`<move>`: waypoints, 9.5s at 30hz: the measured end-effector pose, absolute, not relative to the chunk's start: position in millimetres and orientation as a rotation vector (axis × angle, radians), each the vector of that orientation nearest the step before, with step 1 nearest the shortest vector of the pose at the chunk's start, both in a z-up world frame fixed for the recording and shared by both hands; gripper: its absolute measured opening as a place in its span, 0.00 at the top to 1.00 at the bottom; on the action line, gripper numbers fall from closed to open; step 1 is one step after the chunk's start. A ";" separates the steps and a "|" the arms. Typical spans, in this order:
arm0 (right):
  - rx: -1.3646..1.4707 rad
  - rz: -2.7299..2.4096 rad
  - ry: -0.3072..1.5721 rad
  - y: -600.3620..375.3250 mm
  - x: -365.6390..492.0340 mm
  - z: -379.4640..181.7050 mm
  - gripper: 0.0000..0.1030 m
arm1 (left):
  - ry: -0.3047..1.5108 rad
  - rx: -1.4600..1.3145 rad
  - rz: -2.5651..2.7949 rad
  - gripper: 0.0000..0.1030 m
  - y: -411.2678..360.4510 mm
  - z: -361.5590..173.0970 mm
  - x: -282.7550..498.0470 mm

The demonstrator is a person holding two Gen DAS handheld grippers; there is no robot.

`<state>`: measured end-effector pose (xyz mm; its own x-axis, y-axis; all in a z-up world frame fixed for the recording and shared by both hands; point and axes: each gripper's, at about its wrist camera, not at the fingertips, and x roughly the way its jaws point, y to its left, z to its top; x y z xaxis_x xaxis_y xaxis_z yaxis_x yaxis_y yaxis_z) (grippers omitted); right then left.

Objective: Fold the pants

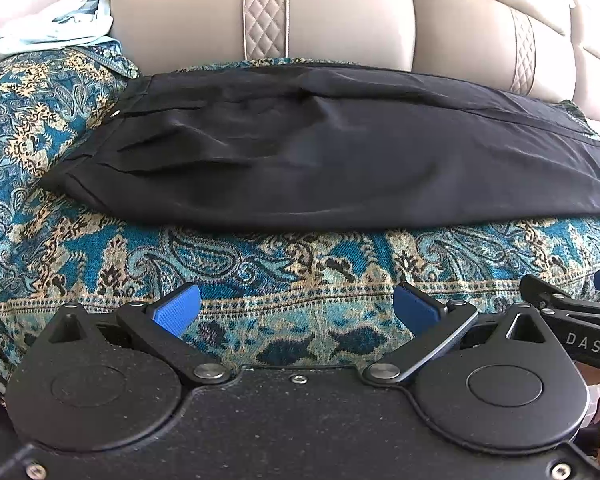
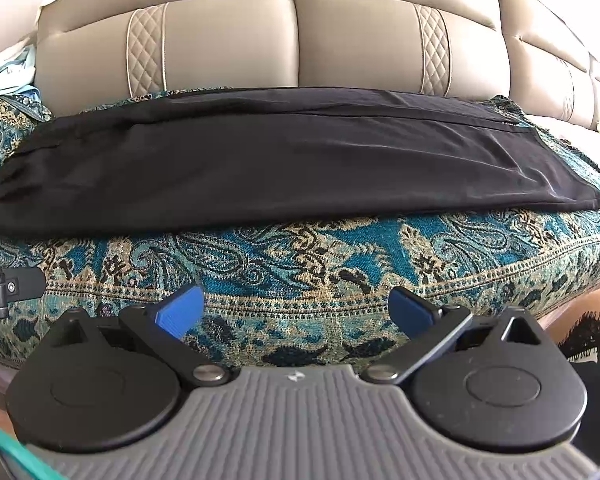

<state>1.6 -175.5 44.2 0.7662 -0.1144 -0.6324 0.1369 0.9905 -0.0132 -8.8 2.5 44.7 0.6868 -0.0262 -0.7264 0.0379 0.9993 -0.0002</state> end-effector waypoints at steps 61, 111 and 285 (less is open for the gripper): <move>0.003 -0.160 0.680 -177.1 6.3 35.0 0.00 | 0.813 0.023 -0.029 0.00 9.1 50.2 -3.2; 0.265 -0.320 0.664 -300.6 357.7 92.9 0.00 | 0.828 -0.320 0.696 0.00 186.7 31.1 461.0; 0.144 -0.323 0.710 -484.9 304.5 48.3 0.24 | 0.796 0.005 0.568 0.80 127.7 45.3 121.6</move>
